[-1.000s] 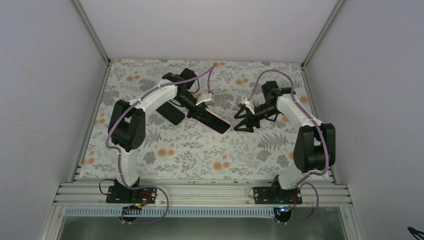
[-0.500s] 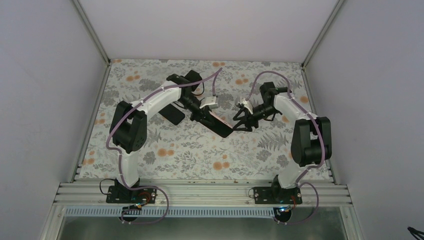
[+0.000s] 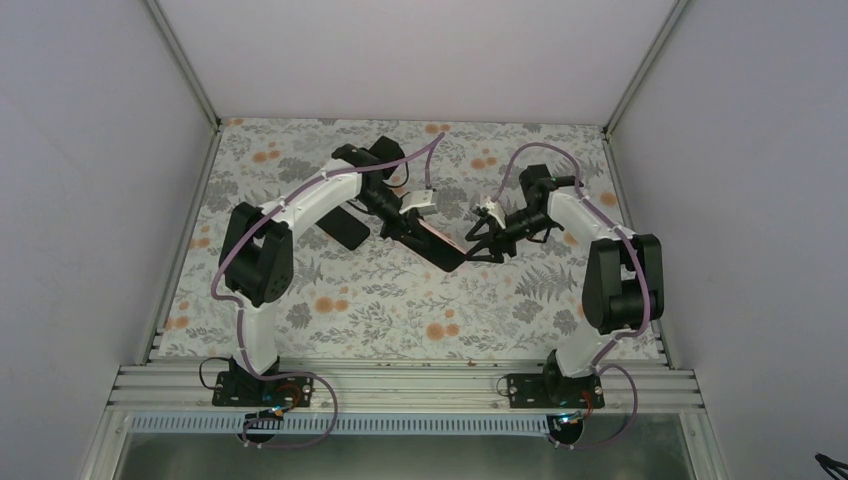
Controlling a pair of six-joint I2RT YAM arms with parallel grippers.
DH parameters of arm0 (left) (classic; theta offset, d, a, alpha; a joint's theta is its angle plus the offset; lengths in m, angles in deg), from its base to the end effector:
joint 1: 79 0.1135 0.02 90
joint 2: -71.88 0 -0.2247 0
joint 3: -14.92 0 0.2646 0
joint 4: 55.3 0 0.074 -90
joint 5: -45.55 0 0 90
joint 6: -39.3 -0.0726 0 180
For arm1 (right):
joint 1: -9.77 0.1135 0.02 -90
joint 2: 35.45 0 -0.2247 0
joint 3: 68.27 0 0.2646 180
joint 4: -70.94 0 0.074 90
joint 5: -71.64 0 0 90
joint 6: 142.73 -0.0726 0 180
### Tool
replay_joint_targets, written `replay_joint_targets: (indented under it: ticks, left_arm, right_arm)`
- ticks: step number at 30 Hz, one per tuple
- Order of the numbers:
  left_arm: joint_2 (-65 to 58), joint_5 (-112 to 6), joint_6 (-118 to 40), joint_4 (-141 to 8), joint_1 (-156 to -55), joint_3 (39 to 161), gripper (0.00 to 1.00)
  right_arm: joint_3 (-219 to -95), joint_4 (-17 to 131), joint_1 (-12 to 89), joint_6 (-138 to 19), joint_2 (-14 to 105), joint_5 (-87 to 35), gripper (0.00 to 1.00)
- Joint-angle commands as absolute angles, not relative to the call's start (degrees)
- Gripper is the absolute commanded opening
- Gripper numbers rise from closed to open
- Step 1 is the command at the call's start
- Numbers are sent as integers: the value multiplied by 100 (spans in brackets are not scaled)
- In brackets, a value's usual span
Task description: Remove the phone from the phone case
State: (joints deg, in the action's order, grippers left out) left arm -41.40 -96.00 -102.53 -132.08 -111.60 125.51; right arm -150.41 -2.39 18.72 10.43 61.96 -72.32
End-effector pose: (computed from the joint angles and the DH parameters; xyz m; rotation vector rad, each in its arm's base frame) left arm 0.3020 -0.2607 0.1903 1.8121 1.8271 -1.1844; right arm 0.2942 0.1058 0.1500 -1.4657 1.9872 1.1053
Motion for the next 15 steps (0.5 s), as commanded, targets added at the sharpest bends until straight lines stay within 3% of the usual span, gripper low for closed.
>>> replay_joint_targets:
  ticks: [1,15]
  left_arm:
    - [-3806,-10335,-10512,-13406,-11219,12809,6]
    - [-3507,-10254,-11152,-14345,-11797,12803,2]
  right_arm:
    - [-14885,262,1840,926,6069,-7012,67]
    - [-16405,-400,1461,1599,7256,-6496,64]
